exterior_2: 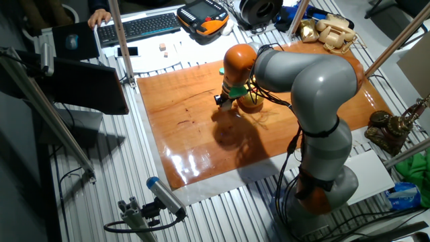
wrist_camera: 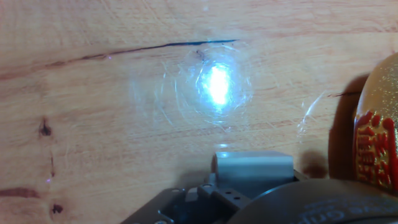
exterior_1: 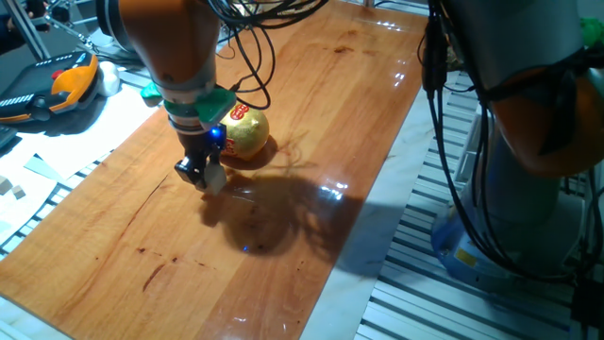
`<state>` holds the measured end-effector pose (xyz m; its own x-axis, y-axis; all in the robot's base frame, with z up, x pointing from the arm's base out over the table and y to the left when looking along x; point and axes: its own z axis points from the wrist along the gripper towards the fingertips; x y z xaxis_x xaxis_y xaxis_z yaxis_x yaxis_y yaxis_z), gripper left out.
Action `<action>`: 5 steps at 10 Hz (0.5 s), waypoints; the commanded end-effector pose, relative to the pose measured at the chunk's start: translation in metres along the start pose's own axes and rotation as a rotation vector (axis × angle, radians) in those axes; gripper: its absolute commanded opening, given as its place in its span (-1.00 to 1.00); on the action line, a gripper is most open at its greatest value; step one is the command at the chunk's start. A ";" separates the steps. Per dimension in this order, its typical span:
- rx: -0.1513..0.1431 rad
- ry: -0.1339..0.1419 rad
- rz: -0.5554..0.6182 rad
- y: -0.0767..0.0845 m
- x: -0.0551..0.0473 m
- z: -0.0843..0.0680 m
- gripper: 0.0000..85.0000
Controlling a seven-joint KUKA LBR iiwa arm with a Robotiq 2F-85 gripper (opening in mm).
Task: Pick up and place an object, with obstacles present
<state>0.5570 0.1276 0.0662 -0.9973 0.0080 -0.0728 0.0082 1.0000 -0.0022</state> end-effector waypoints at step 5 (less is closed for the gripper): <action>-0.006 -0.001 0.010 0.001 0.003 0.008 -1.00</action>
<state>0.5549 0.1287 0.0578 -0.9971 0.0176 -0.0738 0.0173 0.9998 0.0047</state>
